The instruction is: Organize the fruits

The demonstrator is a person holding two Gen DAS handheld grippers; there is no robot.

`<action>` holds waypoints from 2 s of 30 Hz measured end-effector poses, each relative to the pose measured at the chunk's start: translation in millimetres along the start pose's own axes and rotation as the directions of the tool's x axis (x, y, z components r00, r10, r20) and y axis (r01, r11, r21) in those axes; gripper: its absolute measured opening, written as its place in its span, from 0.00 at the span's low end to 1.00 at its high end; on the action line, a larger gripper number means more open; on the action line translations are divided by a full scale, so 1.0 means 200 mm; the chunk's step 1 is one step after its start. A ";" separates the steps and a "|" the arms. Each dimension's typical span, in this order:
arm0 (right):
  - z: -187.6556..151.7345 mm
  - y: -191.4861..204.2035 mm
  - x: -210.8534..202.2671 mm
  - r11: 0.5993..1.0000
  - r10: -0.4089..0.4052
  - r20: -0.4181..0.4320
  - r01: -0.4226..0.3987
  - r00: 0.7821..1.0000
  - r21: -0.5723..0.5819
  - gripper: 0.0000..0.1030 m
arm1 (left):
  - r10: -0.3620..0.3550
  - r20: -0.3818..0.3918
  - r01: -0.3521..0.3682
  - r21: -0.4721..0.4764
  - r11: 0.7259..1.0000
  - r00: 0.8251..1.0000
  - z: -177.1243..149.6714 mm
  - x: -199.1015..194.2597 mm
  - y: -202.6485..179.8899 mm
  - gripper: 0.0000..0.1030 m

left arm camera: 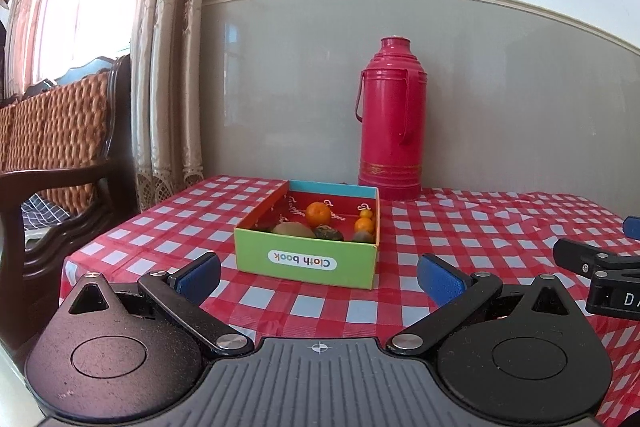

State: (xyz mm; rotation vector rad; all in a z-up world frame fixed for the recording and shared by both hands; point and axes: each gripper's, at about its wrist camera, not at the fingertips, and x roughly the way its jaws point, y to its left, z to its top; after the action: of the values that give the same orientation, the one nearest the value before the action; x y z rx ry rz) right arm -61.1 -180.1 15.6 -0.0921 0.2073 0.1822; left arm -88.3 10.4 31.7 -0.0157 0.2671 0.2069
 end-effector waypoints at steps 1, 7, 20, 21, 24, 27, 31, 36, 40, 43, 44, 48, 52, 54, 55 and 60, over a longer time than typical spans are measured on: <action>0.00 0.00 0.00 1.000 0.000 -0.001 0.000 1.000 0.000 0.95 | -0.001 0.000 0.001 -0.001 1.000 1.000 0.00 0.00 0.00 1.00; 0.00 -0.01 0.01 1.000 0.006 -0.005 -0.006 1.000 0.008 0.95 | 0.001 -0.004 -0.001 -0.007 1.000 1.000 0.00 0.00 0.00 1.00; 0.00 -0.02 0.01 1.000 0.009 -0.004 -0.009 1.000 0.009 0.95 | 0.002 -0.004 -0.002 -0.007 1.000 1.000 0.00 0.00 0.01 1.00; 0.00 -0.02 0.01 1.000 0.009 -0.004 -0.009 1.000 0.009 0.95 | 0.003 -0.004 -0.003 -0.007 1.000 1.000 0.00 0.00 0.01 1.00; 0.00 -0.02 0.01 1.000 0.008 -0.005 -0.008 1.000 0.009 0.95 | 0.003 -0.004 -0.003 -0.007 1.000 1.000 0.00 0.00 0.01 1.00; 0.00 -0.01 0.01 1.000 0.007 -0.006 -0.007 1.000 0.008 0.95 | 0.003 -0.006 -0.003 -0.005 1.000 1.000 0.00 0.00 0.01 1.00; 0.00 -0.01 0.00 1.000 0.007 -0.007 -0.007 1.000 0.009 0.95 | 0.003 -0.006 -0.003 -0.009 1.000 1.000 0.00 0.00 0.01 1.00; 0.00 -0.01 0.00 1.000 0.012 -0.007 -0.012 1.000 0.005 0.95 | 0.003 -0.005 -0.003 -0.006 1.000 1.000 -0.01 0.00 0.02 1.00; 0.00 -0.01 0.00 1.000 0.013 -0.007 -0.013 1.000 0.006 0.95 | 0.002 -0.005 -0.003 -0.010 1.000 1.000 -0.01 0.00 0.02 1.00; 0.00 -0.01 0.00 1.000 0.013 -0.007 -0.013 1.000 0.004 0.95 | 0.002 -0.005 -0.002 -0.008 1.000 1.000 -0.01 0.00 0.02 1.00; 0.00 -0.01 0.00 1.000 0.013 -0.006 -0.013 1.000 0.004 0.95 | 0.002 -0.006 -0.002 -0.007 1.000 1.000 -0.01 0.00 0.02 1.00; 0.00 -0.01 0.00 1.000 0.013 -0.007 -0.013 1.000 0.005 0.95 | 0.002 -0.006 -0.002 -0.007 1.000 1.000 -0.01 0.00 0.02 1.00; 0.00 -0.01 0.00 1.000 0.014 -0.007 -0.014 1.000 0.006 0.95 | 0.002 -0.006 -0.002 -0.007 1.000 1.000 -0.01 0.00 0.02 1.00; 0.00 -0.01 0.00 1.000 0.014 -0.006 -0.014 1.000 0.005 0.95 | 0.002 -0.007 -0.002 -0.007 1.000 1.000 -0.01 0.00 0.02 1.00; 0.00 -0.01 0.00 1.000 0.013 -0.007 -0.013 1.000 0.005 0.95 | 0.001 -0.006 -0.001 -0.007 1.000 1.000 0.00 0.00 0.02 1.00; 0.00 -0.01 0.00 1.000 0.013 -0.008 -0.013 1.000 0.005 0.95 | 0.002 -0.008 -0.002 -0.007 1.000 1.000 0.00 0.00 0.02 1.00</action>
State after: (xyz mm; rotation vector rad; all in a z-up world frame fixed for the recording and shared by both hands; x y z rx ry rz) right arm -60.3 -181.8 15.2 -0.0868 0.2164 0.1946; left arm -89.1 13.6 31.0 -0.0232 0.2746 0.2100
